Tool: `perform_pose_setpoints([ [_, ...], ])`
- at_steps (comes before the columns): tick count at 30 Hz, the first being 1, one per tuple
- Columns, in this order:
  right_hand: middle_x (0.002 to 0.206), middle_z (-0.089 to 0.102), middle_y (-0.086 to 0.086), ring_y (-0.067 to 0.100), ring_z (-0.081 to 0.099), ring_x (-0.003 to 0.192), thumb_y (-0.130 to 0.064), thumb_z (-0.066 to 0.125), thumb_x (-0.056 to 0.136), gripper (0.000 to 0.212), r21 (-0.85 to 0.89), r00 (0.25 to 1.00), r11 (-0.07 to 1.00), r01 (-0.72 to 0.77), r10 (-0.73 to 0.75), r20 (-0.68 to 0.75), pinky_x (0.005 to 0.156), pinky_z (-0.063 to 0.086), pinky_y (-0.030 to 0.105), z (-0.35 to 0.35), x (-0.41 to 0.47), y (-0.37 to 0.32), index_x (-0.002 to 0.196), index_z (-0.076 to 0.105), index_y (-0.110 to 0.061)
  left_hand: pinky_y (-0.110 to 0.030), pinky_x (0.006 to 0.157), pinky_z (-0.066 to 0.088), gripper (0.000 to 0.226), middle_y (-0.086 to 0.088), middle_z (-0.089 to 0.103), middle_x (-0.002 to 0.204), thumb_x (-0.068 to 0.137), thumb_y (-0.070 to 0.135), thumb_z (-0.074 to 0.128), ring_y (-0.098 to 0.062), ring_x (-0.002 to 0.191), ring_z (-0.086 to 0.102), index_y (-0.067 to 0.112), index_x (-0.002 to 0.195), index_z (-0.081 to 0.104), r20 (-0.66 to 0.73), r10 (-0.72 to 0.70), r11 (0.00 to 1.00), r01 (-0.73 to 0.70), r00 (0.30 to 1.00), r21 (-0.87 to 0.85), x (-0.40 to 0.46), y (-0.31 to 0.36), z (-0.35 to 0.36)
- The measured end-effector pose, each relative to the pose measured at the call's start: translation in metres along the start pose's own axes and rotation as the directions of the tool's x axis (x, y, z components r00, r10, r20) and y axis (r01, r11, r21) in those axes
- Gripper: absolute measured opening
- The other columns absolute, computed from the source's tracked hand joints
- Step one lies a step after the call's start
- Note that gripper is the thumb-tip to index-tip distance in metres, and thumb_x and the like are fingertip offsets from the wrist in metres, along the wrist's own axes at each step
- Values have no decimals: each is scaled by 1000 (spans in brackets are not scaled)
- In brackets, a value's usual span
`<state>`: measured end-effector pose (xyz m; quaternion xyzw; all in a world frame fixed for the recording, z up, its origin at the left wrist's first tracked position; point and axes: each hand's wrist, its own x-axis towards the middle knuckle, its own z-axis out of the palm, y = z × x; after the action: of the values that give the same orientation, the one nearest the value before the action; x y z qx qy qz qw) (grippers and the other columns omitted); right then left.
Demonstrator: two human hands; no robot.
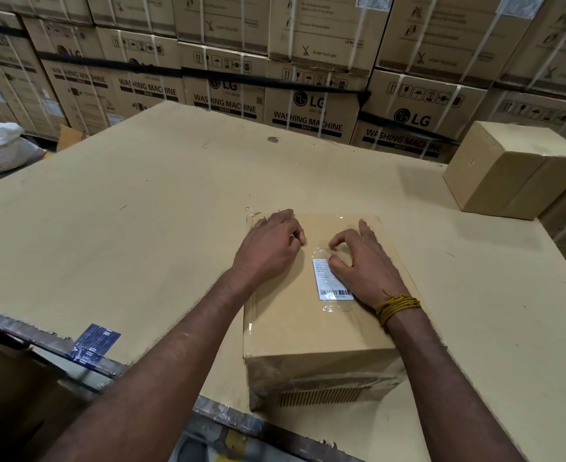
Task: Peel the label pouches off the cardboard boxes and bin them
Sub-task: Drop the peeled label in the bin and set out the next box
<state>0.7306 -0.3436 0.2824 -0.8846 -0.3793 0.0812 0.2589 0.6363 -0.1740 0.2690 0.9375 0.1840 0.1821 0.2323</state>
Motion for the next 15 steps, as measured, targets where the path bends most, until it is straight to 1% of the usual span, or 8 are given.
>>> perform_pose_setpoints([
  [3, 166, 7, 3, 23, 14, 152, -34, 53, 93, 28, -3, 1000, 1000, 13, -13, 15, 114, 25, 41, -2, -2, -1, 120, 53, -44, -27, 109, 21, 21, 1, 41, 153, 96, 13, 44, -10, 144, 29, 26, 96, 60, -6, 4, 1000, -4, 1000, 8, 0, 0, 0],
  [6, 166, 8, 4, 22, 13, 152, -34, 52, 94, 29, -11, 999, 1000, 23, -23, 29, 116, 21, 39, -2, -2, -2, 120, 54, -46, -23, 102, 21, 20, 1, 46, 148, 96, 13, 44, -9, 139, 34, 24, 95, 61, -14, 5, 1000, -5, 1000, 15, 0, 0, 0],
  [9, 166, 11, 5, 20, 9, 153, -32, 51, 94, 22, -5, 999, 1000, 21, -21, 32, 117, 17, 37, -2, 0, -2, 113, 57, -42, -26, 105, 22, 20, 1, 46, 148, 95, 13, 44, -9, 139, 36, 26, 93, 59, -16, 9, 1000, -9, 1000, 14, 0, -1, 0],
  [11, 165, 11, 7, 22, 10, 153, -32, 51, 94, 19, -6, 999, 1000, 20, -20, 33, 117, 15, 36, -1, 0, -1, 110, 57, -40, -25, 103, 21, 20, 0, 48, 146, 95, 13, 44, -9, 138, 37, 24, 94, 61, -16, 10, 1000, -10, 1000, 17, 0, 0, 0],
  [13, 166, 10, 7, 23, 11, 153, -33, 50, 95, 22, -17, 999, 999, 30, -29, 37, 119, 14, 37, -1, -1, -1, 115, 55, -42, -24, 101, 21, 21, -1, 49, 143, 95, 12, 44, -9, 136, 38, 21, 96, 62, -13, 10, 1000, -10, 1000, 18, 0, -1, 0],
  [15, 165, 11, 7, 23, 11, 153, -34, 50, 95, 27, -29, 998, 999, 37, -36, 41, 119, 14, 37, -1, 0, -1, 120, 53, -43, -25, 105, 21, 20, 0, 48, 145, 95, 12, 44, -8, 138, 36, 24, 94, 60, -10, 10, 1000, -10, 1000, 10, 0, -1, 0],
])
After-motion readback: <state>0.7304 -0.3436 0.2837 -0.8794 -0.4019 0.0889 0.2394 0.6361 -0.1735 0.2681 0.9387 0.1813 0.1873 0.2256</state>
